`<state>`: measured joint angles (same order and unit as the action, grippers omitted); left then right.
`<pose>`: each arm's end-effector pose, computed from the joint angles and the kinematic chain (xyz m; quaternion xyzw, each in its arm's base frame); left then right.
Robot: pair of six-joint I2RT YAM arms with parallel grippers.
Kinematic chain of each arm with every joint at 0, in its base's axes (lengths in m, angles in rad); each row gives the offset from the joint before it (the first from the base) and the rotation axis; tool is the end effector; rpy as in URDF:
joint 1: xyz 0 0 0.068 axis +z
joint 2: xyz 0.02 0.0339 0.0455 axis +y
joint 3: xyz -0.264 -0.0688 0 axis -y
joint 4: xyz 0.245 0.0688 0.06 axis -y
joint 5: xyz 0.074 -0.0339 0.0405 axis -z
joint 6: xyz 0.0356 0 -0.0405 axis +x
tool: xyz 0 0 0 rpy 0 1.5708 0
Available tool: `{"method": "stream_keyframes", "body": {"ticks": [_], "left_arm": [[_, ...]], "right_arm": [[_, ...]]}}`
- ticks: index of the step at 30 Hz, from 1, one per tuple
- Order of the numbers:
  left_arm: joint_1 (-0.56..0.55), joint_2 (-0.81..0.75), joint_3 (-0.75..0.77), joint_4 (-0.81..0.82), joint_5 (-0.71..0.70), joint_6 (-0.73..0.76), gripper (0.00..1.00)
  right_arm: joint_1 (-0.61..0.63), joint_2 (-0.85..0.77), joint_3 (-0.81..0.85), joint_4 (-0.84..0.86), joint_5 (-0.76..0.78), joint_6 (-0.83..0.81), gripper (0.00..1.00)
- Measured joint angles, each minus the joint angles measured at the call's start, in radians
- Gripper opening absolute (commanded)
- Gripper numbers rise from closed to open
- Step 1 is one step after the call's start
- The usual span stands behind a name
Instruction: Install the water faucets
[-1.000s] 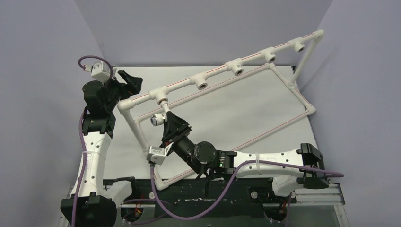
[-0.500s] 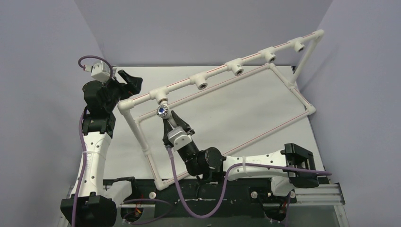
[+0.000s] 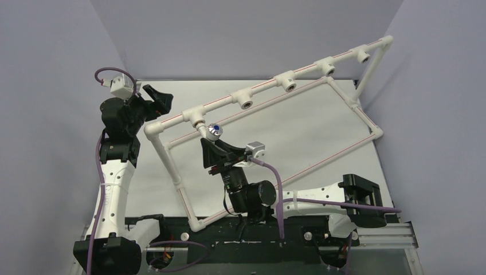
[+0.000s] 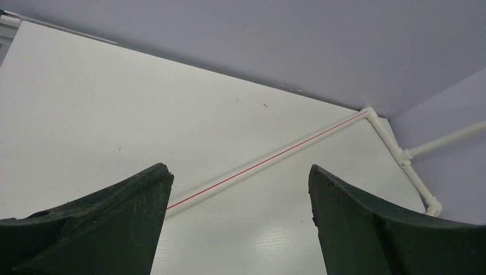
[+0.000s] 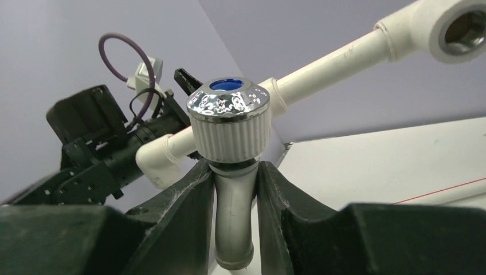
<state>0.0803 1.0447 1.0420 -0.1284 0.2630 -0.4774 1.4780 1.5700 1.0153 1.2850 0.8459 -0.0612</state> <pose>0.2400 0.0100 0.3870 -0.1221 0.7404 -0.2256 0.6213 0.0573 0.3285 0.3646 0.0103 0.5280 0.4145 0.7412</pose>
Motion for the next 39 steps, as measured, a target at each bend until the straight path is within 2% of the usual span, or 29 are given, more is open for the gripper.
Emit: {"method": "stream_keyframes", "body": {"ticks": [11, 20, 27, 30, 32, 34, 39], "left_arm": [[-0.002, 0.0, 0.0, 0.0, 0.0, -0.002, 0.87], [-0.003, 0.0, 0.0, 0.0, -0.001, -0.001, 0.87], [-0.006, 0.0, 0.0, 0.0, -0.002, -0.001, 0.87], [-0.006, 0.0, 0.0, 0.0, -0.002, -0.001, 0.87], [-0.006, 0.0, 0.0, 0.0, -0.002, -0.001, 0.87], [-0.006, 0.0, 0.0, 0.0, -0.002, -0.001, 0.87], [-0.006, 0.0, 0.0, 0.0, -0.002, -0.001, 0.87]], "right_arm": [[-0.014, 0.032, -0.028, 0.092, 0.06, 0.435, 0.0], [-0.027, 0.031, -0.032, 0.032, 0.089, 0.765, 0.0], [-0.037, -0.003, -0.04, -0.091, 0.085, 0.979, 0.0], [-0.045, -0.032, -0.062, -0.139, 0.055, 1.034, 0.18], [-0.051, -0.048, -0.071, -0.169, 0.037, 1.062, 0.37], [-0.057, -0.065, -0.079, -0.203, 0.017, 1.088, 0.51], [-0.065, -0.092, -0.093, -0.261, -0.017, 1.111, 0.74]]}}
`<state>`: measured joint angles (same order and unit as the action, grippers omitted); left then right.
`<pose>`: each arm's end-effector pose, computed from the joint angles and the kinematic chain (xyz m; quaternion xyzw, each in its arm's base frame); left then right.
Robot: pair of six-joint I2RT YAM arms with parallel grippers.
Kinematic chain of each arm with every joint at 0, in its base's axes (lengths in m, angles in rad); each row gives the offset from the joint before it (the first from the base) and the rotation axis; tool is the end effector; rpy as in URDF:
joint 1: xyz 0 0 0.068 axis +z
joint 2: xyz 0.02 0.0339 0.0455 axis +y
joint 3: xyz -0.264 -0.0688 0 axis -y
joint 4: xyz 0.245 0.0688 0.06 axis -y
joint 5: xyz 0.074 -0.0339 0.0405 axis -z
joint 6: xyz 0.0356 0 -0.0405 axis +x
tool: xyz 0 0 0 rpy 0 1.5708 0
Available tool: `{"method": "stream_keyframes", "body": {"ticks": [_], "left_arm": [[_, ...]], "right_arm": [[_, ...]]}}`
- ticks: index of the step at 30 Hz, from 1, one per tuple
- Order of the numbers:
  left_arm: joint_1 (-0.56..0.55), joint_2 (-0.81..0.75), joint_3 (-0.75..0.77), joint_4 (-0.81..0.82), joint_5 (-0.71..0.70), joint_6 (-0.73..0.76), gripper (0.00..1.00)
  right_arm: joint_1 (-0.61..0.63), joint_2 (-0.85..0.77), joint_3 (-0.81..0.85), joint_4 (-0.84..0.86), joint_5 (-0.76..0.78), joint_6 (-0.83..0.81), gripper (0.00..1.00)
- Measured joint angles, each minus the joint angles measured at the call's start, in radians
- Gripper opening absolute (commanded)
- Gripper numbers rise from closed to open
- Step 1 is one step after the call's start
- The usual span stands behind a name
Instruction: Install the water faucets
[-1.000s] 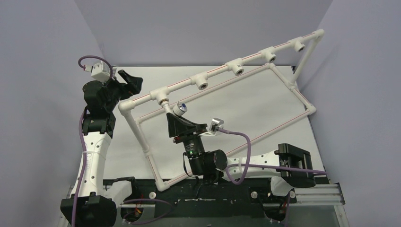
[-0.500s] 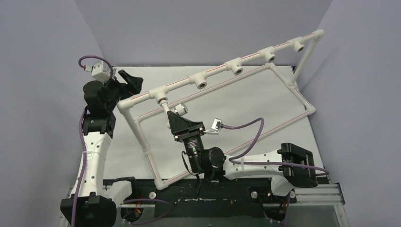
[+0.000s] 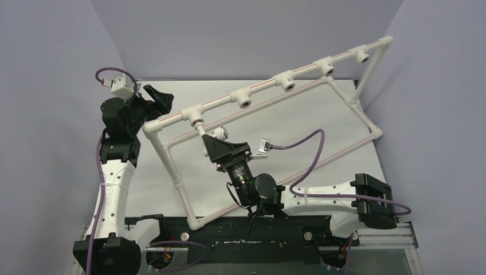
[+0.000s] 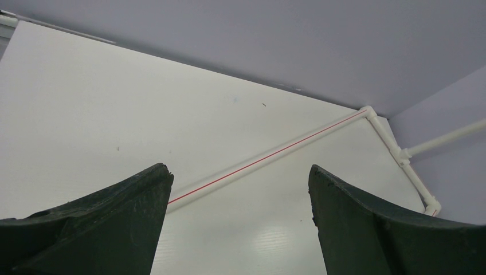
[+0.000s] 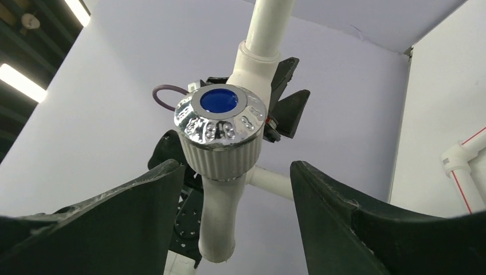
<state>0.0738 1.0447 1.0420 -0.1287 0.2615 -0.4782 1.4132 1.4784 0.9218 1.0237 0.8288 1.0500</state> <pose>0.2401 0.0085 0.3869 -0.1205 0.7408 -0.2273 0.6205 0.0766 0.3148 0.3420 0.2506 0.5339 0.6648 0.4584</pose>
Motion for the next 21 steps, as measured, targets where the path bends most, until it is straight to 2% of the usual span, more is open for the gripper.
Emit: {"method": "stream_keyframes", "body": {"ticks": [3, 21], "left_arm": [[0.0, 0.0, 0.0, 0.0, 0.0, 0.0, 0.87], [0.0, 0.0, 0.0, 0.0, 0.0, 0.0, 0.86]], "right_arm": [[-0.001, -0.005, -0.01, -0.014, -0.019, -0.01, 0.79], [-0.001, -0.213, -0.04, -0.299, -0.105, -0.25, 0.83]]}}
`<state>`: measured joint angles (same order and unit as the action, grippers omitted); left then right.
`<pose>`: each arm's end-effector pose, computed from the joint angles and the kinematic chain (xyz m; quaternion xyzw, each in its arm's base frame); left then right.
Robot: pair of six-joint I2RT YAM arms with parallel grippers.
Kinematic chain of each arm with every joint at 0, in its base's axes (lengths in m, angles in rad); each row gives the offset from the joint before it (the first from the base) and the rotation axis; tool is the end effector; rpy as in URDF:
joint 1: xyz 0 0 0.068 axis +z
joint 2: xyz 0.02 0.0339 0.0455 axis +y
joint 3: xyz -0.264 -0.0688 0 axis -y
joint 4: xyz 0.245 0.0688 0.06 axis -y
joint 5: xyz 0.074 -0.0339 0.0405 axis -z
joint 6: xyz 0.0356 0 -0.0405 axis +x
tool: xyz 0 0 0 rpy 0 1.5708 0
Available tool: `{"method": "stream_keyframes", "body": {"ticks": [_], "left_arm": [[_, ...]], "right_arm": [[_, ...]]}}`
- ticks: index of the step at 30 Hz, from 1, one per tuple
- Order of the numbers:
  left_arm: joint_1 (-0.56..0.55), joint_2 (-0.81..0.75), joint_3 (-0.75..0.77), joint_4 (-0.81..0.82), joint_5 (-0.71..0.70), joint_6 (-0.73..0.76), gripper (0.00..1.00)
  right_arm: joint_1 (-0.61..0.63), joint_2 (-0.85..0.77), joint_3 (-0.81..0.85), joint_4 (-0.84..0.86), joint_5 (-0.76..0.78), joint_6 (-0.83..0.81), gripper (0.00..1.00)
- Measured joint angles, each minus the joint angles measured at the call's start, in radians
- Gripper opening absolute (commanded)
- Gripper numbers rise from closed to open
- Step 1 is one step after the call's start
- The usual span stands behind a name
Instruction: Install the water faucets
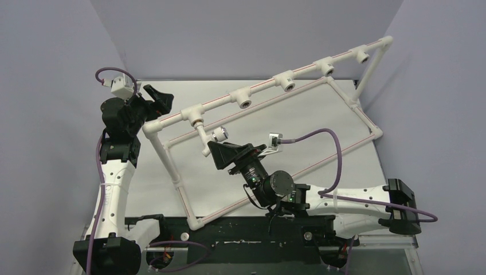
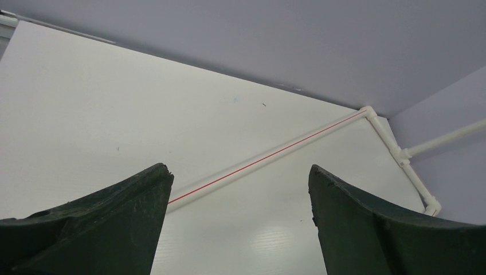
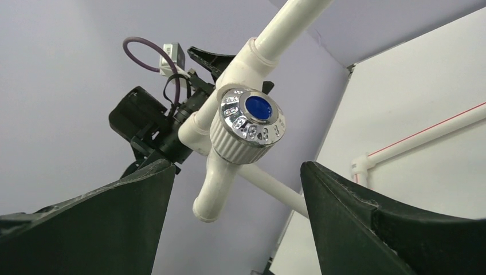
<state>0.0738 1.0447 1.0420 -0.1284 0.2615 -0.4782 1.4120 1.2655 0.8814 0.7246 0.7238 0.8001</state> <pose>0.2401 0.0085 0.3870 -0.1205 0.7407 -0.2273 0.6206 0.0684 0.2779 0.3627 0.1132 0.6017 0.5912 0.5250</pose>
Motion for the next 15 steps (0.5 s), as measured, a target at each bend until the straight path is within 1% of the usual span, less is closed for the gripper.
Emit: {"method": "stream_keyframes", "body": {"ticks": [3, 7, 10, 15], "left_arm": [[0.0, 0.0, 0.0, 0.0, 0.0, 0.0, 0.87], [0.0, 0.0, 0.0, 0.0, 0.0, 0.0, 0.87], [0.0, 0.0, 0.0, 0.0, 0.0, 0.0, 0.87], [0.0, 0.0, 0.0, 0.0, 0.0, 0.0, 0.87]], "right_arm": [[-0.005, -0.035, 0.0, -0.069, -0.003, -0.058, 0.83], [-0.005, -0.085, 0.002, -0.138, -0.014, -0.165, 0.86], [-0.009, -0.12, 0.002, -0.166, -0.042, -0.278, 0.86], [-0.012, -0.166, 0.043, -0.232, -0.127, -0.53, 0.87]]}}
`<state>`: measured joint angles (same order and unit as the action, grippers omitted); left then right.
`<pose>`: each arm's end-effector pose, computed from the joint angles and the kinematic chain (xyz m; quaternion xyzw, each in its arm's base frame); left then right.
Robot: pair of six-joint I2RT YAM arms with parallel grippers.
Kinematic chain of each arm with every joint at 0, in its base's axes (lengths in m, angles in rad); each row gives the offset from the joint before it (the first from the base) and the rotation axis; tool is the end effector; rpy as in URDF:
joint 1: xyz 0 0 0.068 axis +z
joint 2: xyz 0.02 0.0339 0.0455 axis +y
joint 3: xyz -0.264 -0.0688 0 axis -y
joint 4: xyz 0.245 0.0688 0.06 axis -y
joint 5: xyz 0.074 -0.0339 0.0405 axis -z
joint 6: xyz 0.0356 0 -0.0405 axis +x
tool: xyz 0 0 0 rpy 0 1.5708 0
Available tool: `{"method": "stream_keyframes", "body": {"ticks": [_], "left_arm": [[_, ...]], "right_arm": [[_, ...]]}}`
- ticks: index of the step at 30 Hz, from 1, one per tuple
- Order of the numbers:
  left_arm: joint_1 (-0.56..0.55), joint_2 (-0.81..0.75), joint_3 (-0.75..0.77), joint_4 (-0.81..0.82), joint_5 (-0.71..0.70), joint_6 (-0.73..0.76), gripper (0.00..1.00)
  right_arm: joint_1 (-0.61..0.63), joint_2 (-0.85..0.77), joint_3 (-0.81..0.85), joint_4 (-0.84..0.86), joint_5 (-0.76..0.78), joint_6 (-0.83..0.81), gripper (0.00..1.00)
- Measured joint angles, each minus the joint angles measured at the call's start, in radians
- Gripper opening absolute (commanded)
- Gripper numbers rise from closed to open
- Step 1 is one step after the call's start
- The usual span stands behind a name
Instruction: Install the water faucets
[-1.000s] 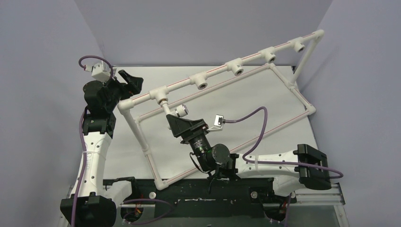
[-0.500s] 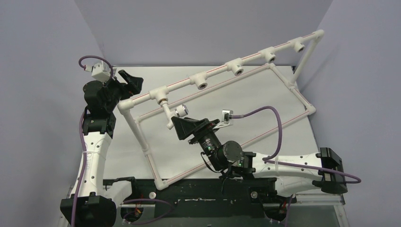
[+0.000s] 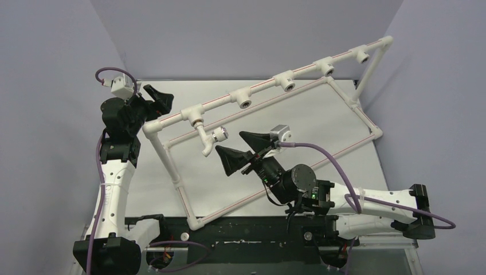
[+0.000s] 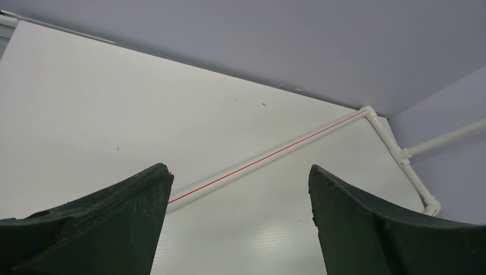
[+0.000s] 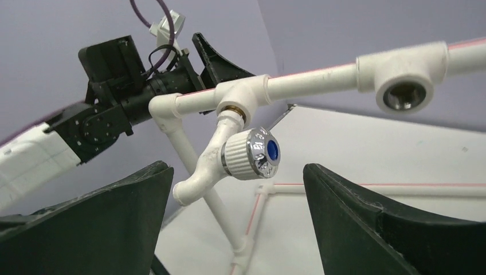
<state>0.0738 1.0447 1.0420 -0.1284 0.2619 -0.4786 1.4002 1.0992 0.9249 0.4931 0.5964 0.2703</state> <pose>0.2401 0.0085 0.3870 -0.1205 0.7407 -0.2276 0.6205 0.0621 0.2430 0.3977 -0.0987 0.6005 0.4588 0.6474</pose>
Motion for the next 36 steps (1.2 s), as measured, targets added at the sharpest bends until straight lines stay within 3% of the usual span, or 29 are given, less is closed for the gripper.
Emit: {"method": "stream_keyframes", "body": {"ticks": [17, 26, 36], "left_arm": [[0.0, 0.0, 0.0, 0.0, 0.0, 0.0, 0.87], [0.0, 0.0, 0.0, 0.0, 0.001, 0.0, 0.87], [0.0, 0.0, 0.0, 0.0, 0.001, 0.0, 0.87]], "right_arm": [[0.0, -0.036, 0.226, -0.336, -0.418, -0.89, 0.92], [0.057, 0.032, 0.287, -0.464, -0.408, -1.251, 0.94], [0.108, 0.183, 0.335, -0.566, -0.201, -1.588, 0.93]]}}
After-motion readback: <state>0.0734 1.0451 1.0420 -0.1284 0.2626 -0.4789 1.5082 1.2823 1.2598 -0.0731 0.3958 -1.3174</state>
